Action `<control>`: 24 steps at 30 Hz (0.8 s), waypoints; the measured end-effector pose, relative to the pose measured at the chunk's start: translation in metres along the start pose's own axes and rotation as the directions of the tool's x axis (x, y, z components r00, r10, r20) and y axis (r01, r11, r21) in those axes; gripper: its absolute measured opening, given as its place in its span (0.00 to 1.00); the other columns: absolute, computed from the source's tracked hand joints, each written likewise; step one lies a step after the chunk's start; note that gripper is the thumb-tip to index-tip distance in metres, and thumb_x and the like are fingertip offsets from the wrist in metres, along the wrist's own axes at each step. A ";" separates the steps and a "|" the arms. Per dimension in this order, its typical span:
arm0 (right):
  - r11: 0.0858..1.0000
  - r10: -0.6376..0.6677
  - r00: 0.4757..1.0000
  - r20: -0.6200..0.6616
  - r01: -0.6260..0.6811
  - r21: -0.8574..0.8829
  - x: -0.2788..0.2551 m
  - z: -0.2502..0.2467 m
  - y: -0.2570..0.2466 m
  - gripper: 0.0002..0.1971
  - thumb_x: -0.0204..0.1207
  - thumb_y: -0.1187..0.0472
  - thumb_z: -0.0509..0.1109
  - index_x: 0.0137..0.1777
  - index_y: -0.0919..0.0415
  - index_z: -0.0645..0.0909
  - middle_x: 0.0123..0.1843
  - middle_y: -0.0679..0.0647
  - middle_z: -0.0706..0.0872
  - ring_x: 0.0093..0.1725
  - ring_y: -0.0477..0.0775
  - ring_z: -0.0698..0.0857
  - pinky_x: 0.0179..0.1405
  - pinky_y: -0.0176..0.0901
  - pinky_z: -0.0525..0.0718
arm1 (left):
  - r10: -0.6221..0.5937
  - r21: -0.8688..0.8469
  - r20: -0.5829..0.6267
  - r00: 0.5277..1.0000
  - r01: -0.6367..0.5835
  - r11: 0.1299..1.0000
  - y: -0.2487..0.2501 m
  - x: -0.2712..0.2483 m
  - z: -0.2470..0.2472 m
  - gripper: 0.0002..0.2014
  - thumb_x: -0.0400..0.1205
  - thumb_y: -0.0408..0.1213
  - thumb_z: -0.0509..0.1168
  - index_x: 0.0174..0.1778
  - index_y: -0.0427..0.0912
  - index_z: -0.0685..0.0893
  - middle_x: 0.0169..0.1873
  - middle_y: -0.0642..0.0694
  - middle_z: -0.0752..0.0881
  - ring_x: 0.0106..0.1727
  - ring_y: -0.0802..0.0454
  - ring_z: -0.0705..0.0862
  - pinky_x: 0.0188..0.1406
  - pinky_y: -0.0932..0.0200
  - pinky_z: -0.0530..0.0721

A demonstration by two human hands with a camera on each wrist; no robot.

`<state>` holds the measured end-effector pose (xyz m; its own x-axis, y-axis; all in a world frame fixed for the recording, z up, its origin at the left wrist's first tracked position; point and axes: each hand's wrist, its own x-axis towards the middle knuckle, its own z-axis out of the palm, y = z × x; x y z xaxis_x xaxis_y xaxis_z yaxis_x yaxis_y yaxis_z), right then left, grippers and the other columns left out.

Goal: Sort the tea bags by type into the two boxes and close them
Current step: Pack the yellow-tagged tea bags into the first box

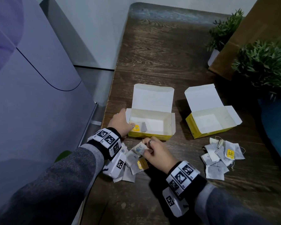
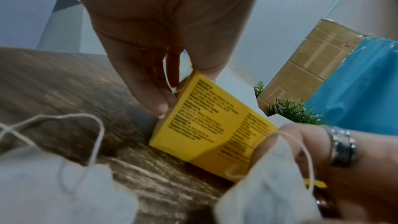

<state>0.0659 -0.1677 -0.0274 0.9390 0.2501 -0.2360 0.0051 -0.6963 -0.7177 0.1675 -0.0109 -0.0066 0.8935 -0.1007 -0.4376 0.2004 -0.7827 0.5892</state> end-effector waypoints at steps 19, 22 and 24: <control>0.880 -0.126 0.977 -0.172 0.190 0.435 -0.018 -0.014 0.003 0.08 0.69 0.59 0.74 0.39 0.42 0.86 0.36 0.46 0.85 0.36 0.46 0.82 0.41 0.30 0.77 | 0.004 -0.039 0.009 1.000 -0.004 0.999 0.000 -0.001 0.003 0.22 0.74 0.39 0.69 0.62 0.45 0.71 0.56 0.41 0.82 0.50 0.39 0.85 0.50 0.42 0.87; 0.840 -0.070 0.990 -0.125 0.127 0.528 -0.024 -0.020 0.006 0.09 0.70 0.68 0.76 0.41 0.51 0.86 0.42 0.46 0.90 0.45 0.47 0.88 0.49 0.33 0.82 | 0.000 -0.039 0.017 1.000 0.001 0.999 0.000 -0.001 0.002 0.22 0.75 0.39 0.69 0.63 0.45 0.71 0.56 0.41 0.82 0.50 0.39 0.85 0.50 0.42 0.87; 0.861 -0.022 0.996 -0.091 0.065 0.504 -0.026 -0.022 0.009 0.08 0.71 0.67 0.76 0.42 0.51 0.85 0.42 0.49 0.89 0.44 0.46 0.87 0.49 0.35 0.82 | 0.001 -0.035 0.021 1.000 0.000 0.999 0.001 -0.001 0.002 0.22 0.75 0.39 0.69 0.63 0.45 0.71 0.57 0.41 0.82 0.50 0.39 0.85 0.50 0.42 0.87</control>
<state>0.0488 -0.1955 -0.0135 0.9661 0.2030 -0.1593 -0.1076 -0.2440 -0.9638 0.1658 -0.0125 -0.0073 0.8852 -0.1143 -0.4509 0.2141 -0.7604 0.6132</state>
